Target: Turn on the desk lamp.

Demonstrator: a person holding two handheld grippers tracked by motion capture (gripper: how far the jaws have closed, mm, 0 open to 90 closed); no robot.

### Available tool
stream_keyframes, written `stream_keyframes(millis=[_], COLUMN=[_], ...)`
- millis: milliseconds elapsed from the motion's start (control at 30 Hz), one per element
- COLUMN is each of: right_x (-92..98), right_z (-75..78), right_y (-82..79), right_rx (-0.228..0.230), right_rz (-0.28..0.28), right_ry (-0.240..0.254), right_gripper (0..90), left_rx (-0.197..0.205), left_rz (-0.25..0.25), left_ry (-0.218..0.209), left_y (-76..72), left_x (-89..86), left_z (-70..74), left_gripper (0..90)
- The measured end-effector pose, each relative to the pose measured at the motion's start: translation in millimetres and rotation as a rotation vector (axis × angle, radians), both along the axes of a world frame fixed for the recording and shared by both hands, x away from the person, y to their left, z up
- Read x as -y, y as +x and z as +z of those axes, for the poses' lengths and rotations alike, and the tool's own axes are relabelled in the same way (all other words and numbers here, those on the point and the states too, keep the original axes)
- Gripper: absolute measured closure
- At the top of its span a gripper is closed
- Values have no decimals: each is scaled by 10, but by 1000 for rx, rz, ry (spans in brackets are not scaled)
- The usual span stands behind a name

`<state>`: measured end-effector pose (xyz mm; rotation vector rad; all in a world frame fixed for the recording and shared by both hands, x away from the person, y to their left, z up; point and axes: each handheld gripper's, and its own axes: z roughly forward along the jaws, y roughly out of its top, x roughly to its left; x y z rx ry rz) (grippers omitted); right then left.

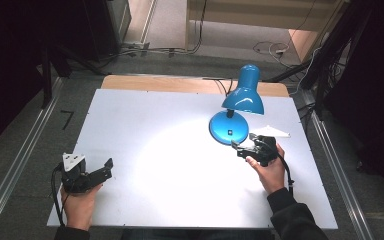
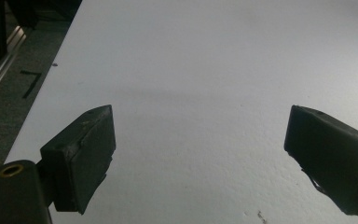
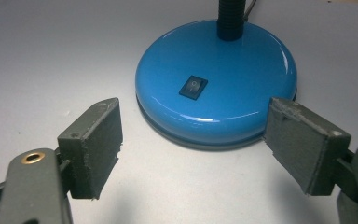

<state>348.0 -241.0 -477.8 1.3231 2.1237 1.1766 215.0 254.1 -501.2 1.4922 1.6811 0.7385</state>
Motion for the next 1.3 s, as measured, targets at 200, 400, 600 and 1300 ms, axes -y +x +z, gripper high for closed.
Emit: stream_keyframes(millis=[200,400,600,1300], right_x=[36,66,97,328], right_z=[8,39,52,-25], right_y=[-46,-95,-127,-272], right_rx=[-3,1,5,-7], right_rz=[2,3,2,-28], right_ry=[-6,-6,-11,-20], right_gripper=[173,167,163,155], left_rx=[0,2,3,3], left_rz=[-1,0,0,-1], left_ry=[0,-1,-2,1], left_y=[-3,-4,-4,-4], left_x=[-2,2,1,6], left_z=[3,4,5,7], left_gripper=[92,92,92,92])
